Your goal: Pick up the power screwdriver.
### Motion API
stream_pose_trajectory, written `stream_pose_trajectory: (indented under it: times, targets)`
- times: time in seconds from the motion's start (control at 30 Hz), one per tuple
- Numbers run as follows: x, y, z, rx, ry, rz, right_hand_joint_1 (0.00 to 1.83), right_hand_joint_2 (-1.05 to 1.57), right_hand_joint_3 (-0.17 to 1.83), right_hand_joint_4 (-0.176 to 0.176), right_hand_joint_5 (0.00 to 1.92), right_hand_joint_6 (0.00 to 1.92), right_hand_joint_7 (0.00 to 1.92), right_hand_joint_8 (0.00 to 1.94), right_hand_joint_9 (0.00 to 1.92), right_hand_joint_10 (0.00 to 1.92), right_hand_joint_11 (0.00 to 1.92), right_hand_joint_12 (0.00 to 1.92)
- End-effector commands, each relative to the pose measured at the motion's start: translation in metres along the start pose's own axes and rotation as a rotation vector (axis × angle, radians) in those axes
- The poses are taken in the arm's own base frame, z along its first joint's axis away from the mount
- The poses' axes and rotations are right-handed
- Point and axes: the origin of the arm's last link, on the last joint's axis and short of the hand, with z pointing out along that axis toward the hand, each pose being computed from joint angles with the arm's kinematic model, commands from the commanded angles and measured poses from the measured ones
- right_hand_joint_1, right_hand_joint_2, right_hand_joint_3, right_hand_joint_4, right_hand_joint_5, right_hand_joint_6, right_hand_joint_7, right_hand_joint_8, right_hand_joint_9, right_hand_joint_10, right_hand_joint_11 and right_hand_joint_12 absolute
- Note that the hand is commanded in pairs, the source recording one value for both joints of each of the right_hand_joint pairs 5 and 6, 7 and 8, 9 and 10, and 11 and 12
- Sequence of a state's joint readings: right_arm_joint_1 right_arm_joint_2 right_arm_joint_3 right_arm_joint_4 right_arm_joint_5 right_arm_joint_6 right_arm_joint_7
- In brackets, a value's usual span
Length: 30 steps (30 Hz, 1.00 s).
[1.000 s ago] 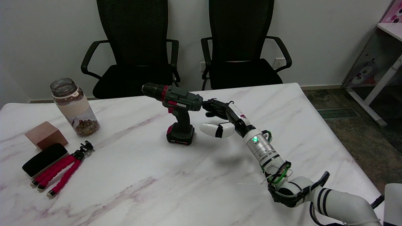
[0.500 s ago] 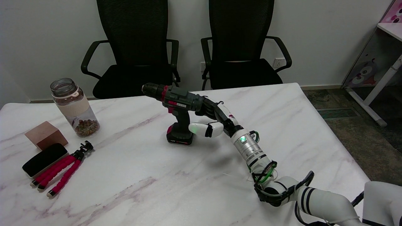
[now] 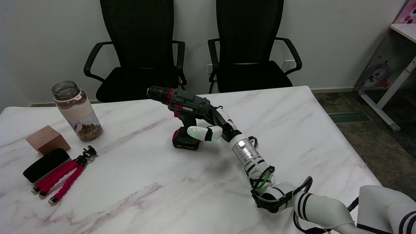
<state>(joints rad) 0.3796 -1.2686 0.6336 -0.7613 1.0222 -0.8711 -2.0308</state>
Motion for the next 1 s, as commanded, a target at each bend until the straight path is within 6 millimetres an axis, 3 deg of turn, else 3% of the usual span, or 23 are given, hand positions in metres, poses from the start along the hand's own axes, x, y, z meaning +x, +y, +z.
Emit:
stream_pose_trajectory:
  times: [0.03,1.0]
  targets:
    - [-0.0213,-0.0005,0.0165,-0.012,-0.009,0.104,0.81,-0.16,0.88,0.064,0.23,0.23,0.23,0.23,0.34,0.34,0.35,0.35]
    - [-0.0292,-0.0065,0.0121,0.026,-0.03,0.246,0.81,-0.18,0.85,0.089,0.21,0.21,0.21,0.21,0.31,0.31,0.3,0.3]
